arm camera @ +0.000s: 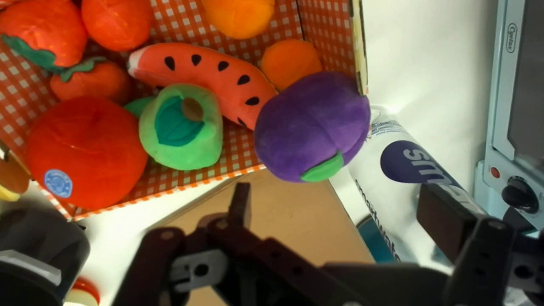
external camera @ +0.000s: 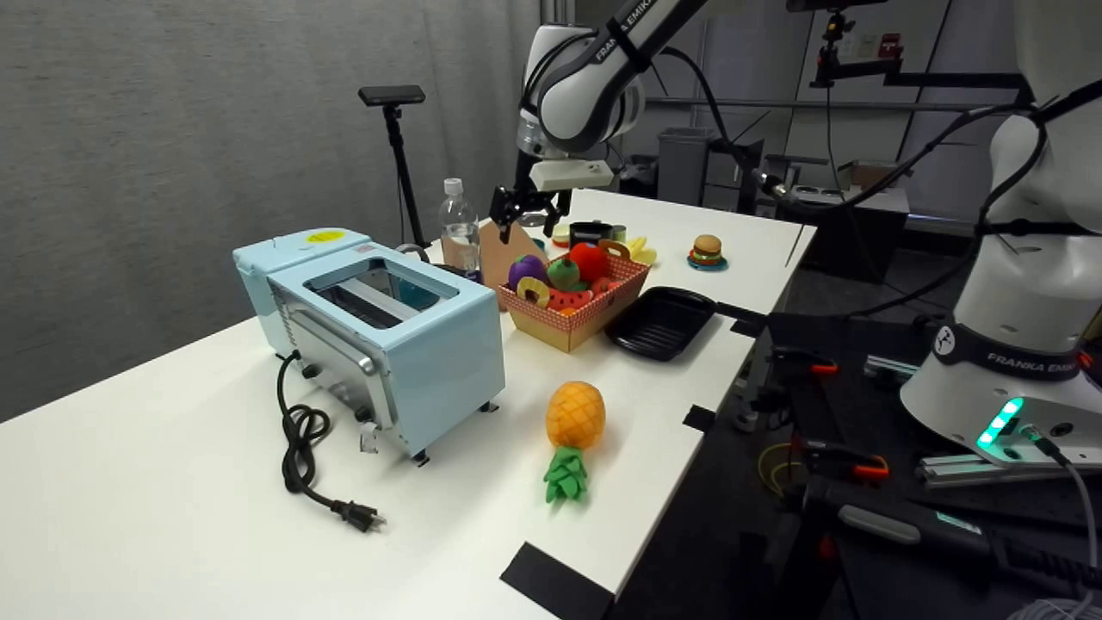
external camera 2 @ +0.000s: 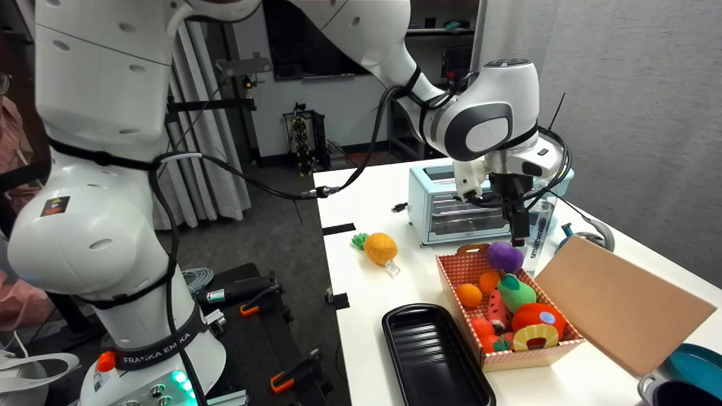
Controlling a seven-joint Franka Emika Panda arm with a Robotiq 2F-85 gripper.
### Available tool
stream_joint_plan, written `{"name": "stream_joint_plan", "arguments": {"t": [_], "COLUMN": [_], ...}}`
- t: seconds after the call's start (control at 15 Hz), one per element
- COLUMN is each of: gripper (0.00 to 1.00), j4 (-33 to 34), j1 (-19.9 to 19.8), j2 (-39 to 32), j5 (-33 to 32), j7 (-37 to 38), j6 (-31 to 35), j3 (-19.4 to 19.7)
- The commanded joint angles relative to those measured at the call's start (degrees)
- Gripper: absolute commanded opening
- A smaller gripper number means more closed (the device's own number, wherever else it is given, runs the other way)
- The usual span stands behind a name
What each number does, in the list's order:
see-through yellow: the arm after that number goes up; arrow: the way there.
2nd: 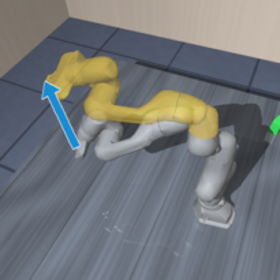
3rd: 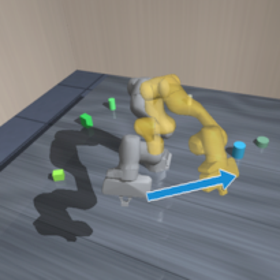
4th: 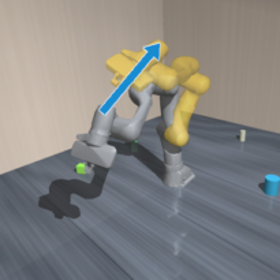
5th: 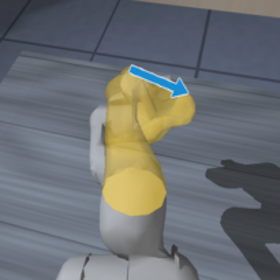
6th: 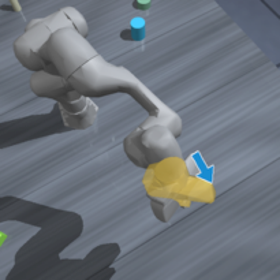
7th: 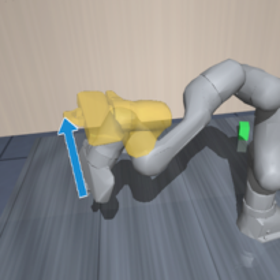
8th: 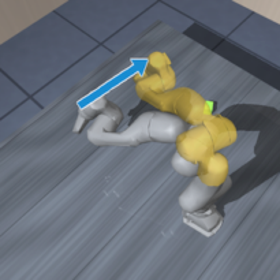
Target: Take the pineapple and purple plush toys out of the box and put them on the counter
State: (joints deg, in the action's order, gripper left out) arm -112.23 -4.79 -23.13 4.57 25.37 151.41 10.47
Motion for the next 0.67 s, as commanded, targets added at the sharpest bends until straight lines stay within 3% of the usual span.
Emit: {"name": "stream_joint_plan", "arguments": {"t": [0.0,0.6], "gripper": [1.0,1.0], "j4": [4.16,8.03], "j1": [0.83,0.73], "j2": [-3.5,-9.51], "j5": [-1.04,-0.51], "j7": [0.65,0.07], "j6": [-1.37,-2.2], "j3": [1.44,1.7]}}
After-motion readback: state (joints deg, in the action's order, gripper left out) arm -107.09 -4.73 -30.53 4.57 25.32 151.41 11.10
